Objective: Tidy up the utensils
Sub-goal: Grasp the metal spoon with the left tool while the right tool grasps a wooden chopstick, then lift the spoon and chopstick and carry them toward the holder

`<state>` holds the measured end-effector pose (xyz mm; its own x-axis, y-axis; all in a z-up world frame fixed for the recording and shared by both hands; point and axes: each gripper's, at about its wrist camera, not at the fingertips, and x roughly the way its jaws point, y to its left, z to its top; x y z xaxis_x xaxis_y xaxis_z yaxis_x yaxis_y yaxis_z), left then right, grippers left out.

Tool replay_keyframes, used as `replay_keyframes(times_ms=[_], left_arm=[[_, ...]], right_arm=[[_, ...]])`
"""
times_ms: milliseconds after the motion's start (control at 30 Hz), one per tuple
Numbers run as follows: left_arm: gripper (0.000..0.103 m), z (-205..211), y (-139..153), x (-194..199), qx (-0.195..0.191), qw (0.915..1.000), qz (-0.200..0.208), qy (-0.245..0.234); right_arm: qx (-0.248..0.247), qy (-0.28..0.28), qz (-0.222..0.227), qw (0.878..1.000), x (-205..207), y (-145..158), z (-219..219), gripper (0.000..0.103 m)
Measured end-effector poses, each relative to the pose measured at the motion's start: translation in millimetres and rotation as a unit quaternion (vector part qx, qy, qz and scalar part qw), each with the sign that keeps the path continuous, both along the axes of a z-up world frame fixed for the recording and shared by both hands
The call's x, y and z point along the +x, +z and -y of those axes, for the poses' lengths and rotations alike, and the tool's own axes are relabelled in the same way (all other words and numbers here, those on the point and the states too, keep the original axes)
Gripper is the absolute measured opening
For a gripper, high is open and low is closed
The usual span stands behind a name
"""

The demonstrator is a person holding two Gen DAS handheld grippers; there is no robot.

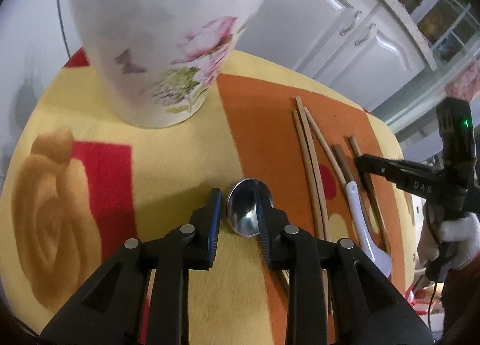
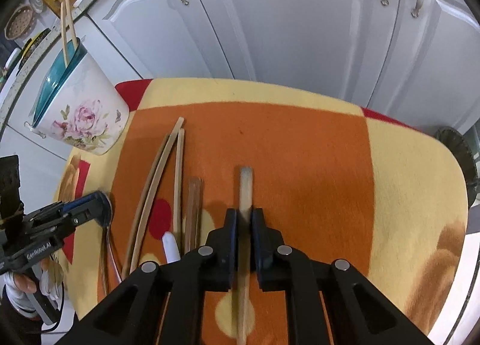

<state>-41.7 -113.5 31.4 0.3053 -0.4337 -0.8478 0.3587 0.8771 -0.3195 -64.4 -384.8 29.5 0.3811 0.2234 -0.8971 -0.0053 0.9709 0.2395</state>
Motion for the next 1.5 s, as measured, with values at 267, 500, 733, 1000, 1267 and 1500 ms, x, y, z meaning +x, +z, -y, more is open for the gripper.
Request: replay_keyframes(times_ms=[267,500,733,1000,1267,1500], left_arm=[[0.004,-2,9,-4,0.003,0.9998,0.021,-0.004],[0.001,-12,34,-13,-0.020,0.9988,0.043,0.006],[0.001,-18,42,-16,-0.024,0.9986,0.045,0.012],[0.031,-14,7,-5,-0.012,0.9998,-0.004,0.018],[0.003,-1,12,-12,-0.009,0.9998,0.016,-0.005],[0.001,-22,52,-29,-0.030,0.9982,0.052,0.005]], right_arm=[[-0.014,0.012,0.014,1.000,-3,11,-7,0.008],[-0.001,0.022,0.065,0.998,-26,57,-8,0.008],[-0.005,0.029,0.096,0.995,-39,83,-11,0.008],[0.002,0.026,0.090,0.996,-47,79,-8,0.008],[0.002,0.026,0.112,0.993,-57,98,-10,0.008],[0.011,0.039,0.143,0.989,-70,122,-17,0.008]])
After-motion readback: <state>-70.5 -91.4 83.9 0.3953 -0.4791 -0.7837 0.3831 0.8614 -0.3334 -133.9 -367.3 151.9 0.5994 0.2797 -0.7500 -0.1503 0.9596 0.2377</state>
